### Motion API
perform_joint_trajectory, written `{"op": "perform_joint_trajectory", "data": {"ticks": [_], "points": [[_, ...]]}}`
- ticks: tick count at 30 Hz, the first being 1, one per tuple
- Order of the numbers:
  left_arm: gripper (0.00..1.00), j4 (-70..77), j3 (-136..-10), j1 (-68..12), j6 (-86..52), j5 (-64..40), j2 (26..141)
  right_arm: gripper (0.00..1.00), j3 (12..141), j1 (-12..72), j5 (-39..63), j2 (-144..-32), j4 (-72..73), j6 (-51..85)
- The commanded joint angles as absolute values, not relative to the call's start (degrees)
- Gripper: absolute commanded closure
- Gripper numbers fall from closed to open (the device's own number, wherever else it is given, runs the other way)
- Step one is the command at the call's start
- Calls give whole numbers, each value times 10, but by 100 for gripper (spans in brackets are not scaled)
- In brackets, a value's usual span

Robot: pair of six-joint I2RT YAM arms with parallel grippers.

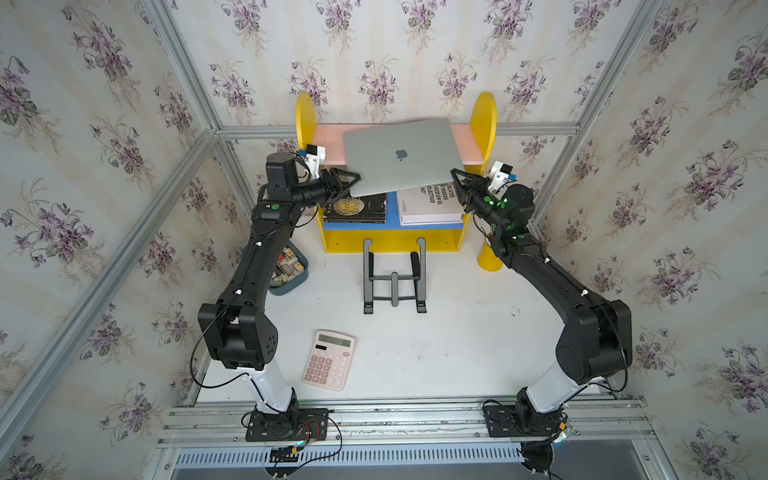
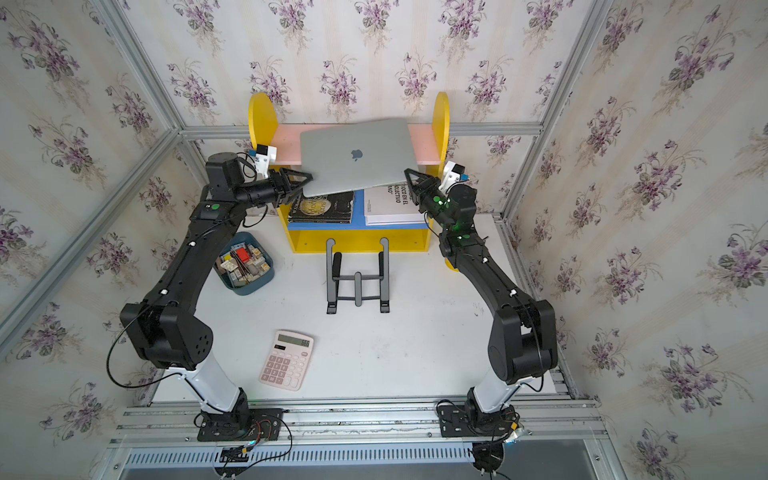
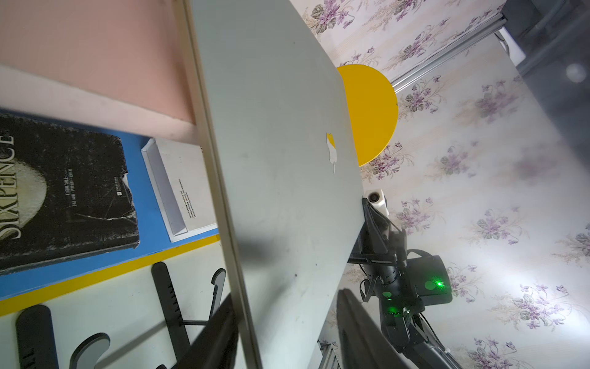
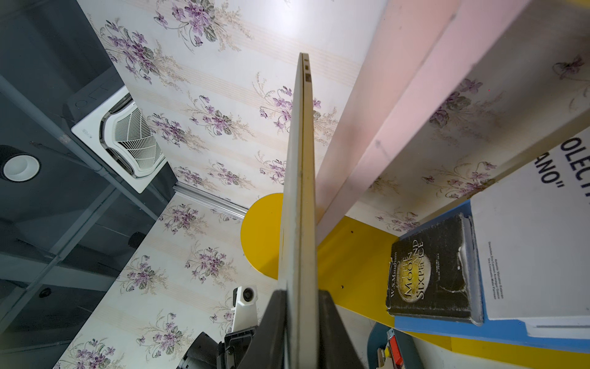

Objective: Close the laptop lid and set it aside
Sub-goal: Place the laptop on the shelf.

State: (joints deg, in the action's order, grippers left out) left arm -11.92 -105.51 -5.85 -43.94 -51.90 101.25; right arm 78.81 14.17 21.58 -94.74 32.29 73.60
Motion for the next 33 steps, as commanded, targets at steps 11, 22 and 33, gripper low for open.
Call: {"op": "perform_joint_trajectory", "data": {"ticks": [11, 22, 33], "points": [[82, -95, -1104, -50, -465, -538, 1034, 90, 812, 140, 204, -957, 324, 713], [80, -117, -1190, -35, -487, -544, 1085, 81, 844, 140, 222, -965, 300, 702], [73, -154, -1255, -26, -489, -544, 1122, 71, 894, 139, 236, -991, 263, 693]]}}
